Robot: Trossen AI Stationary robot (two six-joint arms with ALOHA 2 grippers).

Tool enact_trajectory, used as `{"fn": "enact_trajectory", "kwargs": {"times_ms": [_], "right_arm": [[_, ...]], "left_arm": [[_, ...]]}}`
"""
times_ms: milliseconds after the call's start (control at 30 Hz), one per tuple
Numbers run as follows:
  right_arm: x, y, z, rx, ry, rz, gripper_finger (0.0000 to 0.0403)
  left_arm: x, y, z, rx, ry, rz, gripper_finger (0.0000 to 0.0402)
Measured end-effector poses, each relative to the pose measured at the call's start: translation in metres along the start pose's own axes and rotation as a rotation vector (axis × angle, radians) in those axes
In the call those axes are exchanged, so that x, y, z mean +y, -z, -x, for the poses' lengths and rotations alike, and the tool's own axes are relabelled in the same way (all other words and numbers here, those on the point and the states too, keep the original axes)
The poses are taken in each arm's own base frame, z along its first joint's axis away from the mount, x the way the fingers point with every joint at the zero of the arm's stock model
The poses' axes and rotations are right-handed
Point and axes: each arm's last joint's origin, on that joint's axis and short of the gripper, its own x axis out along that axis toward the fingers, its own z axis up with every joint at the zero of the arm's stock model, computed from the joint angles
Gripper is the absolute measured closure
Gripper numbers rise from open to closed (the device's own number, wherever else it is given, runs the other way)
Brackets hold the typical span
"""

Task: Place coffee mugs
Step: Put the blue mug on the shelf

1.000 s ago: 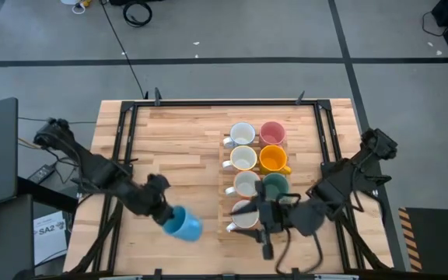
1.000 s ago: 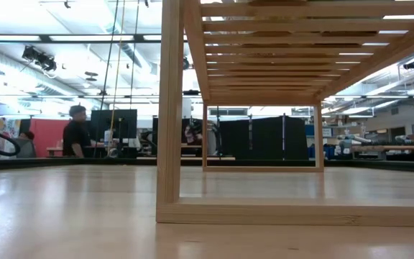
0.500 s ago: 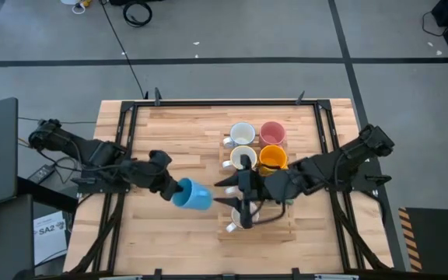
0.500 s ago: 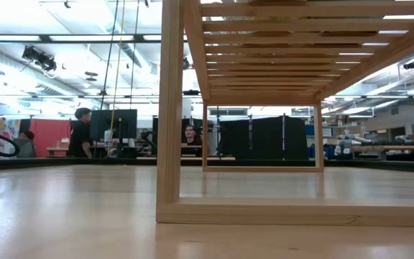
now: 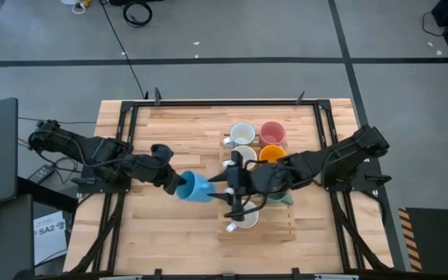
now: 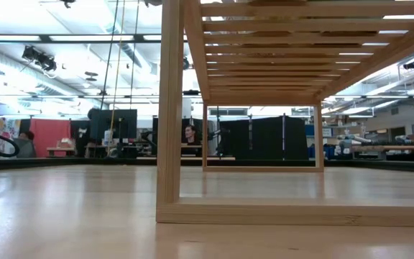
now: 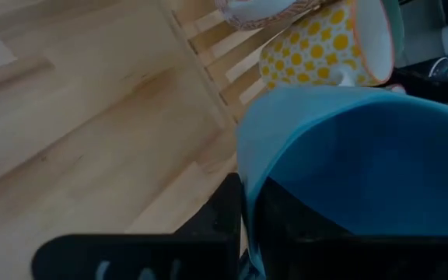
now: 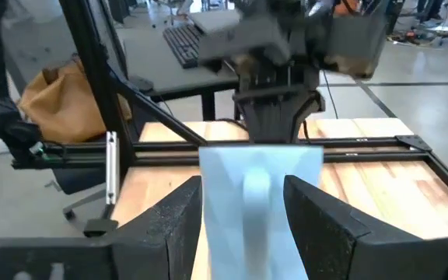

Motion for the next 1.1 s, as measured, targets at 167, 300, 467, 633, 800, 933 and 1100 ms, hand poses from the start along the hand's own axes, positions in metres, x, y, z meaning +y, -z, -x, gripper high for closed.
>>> {"fn": "enact_trajectory", "kwargs": {"times_ms": [167,300,467,633,800,933,1100], "right_arm": [[-0.002,0.008,-0.014,0.022,0.019,0.026,0.0215],[-0.004,0.008,-0.017,0.015,0.028,0.021,0.0215],[-0.006,0.009,-0.019,0.020,0.032,0.021,0.0222],[-0.009,0.010,-0.021,0.028,0.040,0.020,0.0251],[-0.011,0.009,-0.022,0.024,0.046,0.015,0.0295],[-0.012,0.009,-0.022,0.026,0.047,0.008,0.0335],[-0.012,0.009,-0.023,0.025,0.047,0.009,0.0348]], "left_arm": [[-0.001,-0.001,0.000,-0.005,0.008,-0.003,0.0372],[-0.001,-0.001,0.000,-0.005,0.010,-0.013,0.0374],[-0.001,-0.001,0.000,-0.005,0.009,-0.012,0.0373],[-0.001,-0.001,0.000,-0.007,0.012,-0.010,0.0372],[-0.001,-0.001,0.000,-0.009,0.011,-0.010,0.0371],[-0.001,-0.001,0.000,-0.010,0.010,-0.010,0.0371],[-0.001,-0.001,0.000,-0.003,0.012,-0.007,0.0367]]}}
